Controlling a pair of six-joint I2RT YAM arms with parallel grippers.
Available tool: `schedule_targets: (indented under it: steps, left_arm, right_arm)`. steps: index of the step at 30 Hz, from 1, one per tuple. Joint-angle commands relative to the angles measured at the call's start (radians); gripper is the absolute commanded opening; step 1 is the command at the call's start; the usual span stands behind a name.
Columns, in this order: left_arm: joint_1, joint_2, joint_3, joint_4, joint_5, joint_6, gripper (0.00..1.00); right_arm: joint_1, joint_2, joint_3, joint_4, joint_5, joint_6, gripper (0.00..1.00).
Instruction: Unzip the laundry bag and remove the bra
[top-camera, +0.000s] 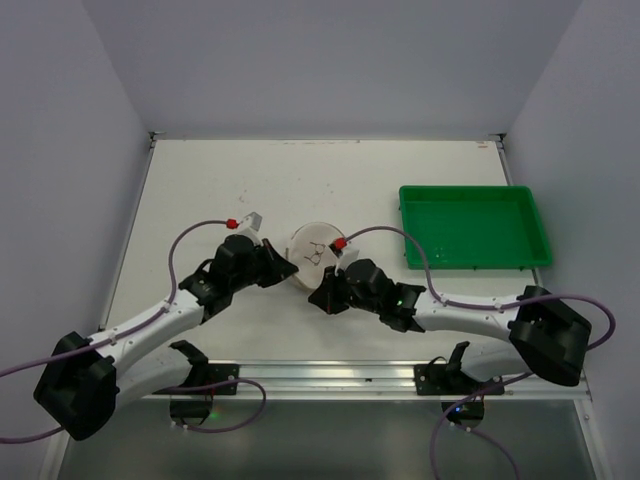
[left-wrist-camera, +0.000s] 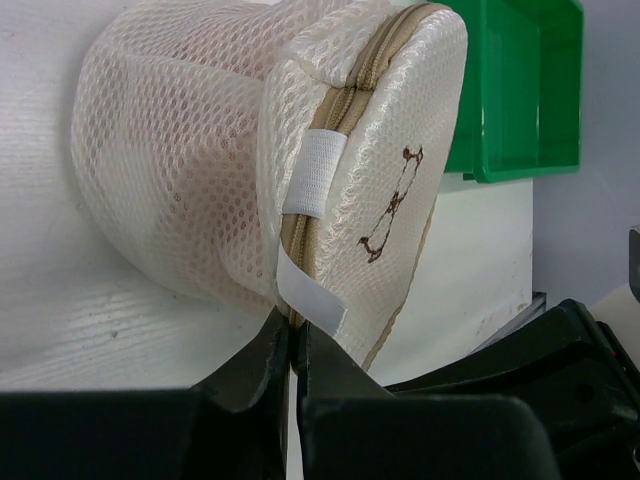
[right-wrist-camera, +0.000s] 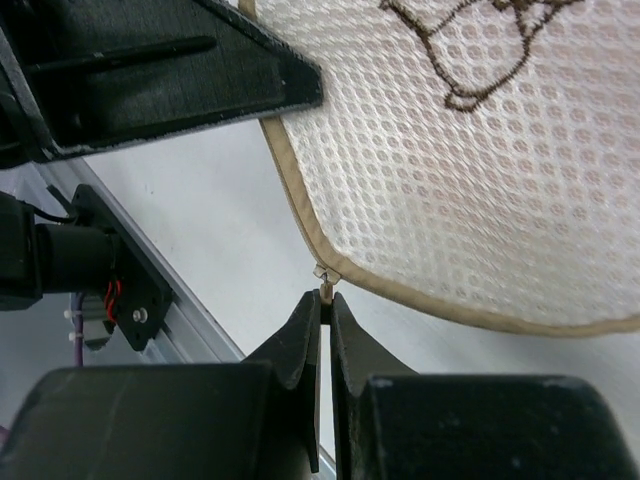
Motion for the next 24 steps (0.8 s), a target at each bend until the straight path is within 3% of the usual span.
schedule_targets:
  steps: [1, 8, 15, 17, 18, 20, 21, 23, 24]
  left_arm:
    - [0.006, 0.015, 0.071, 0.009, -0.074, 0.091, 0.0]
    - [0.052, 0.122, 0.188, -0.072, -0.051, 0.283, 0.0]
    - [0.185, 0.213, 0.292, -0.06, 0.058, 0.406, 0.0]
    - [0.195, 0.216, 0.315, -0.095, 0.058, 0.418, 0.1]
    - [0.195, 0.213, 0.315, -0.103, 0.058, 0.418, 0.22]
    - [0.195, 0.19, 0.311, -0.124, 0.06, 0.401, 0.35]
    - [0.195, 0.181, 0.308, -0.134, 0.061, 0.378, 0.52]
    - [0.195, 0.138, 0.288, -0.167, 0.055, 0.348, 0.69]
    - [0.193, 0.122, 0.276, -0.177, 0.055, 0.313, 0.82]
  right_arm:
    - [0.008, -0.072, -0.047, -0.016, 0.033, 0.013, 0.0]
    - [0.008, -0.182, -0.119, -0.039, 0.058, 0.015, 0.0]
    - [0.009, -0.154, -0.075, -0.025, 0.038, 0.027, 0.0]
    - [0.008, -0.135, -0.052, -0.027, 0.035, 0.029, 0.0]
    - [0.008, -0.115, -0.029, -0.027, 0.032, 0.027, 0.0]
    - [0.008, -0.095, -0.007, -0.022, 0.03, 0.027, 0.0]
    - [0.009, -0.074, 0.011, -0.019, 0.029, 0.022, 0.0]
    - [0.008, -0.052, 0.032, -0.01, 0.029, 0.019, 0.0]
    - [0.008, -0.041, 0.051, -0.008, 0.027, 0.018, 0.0]
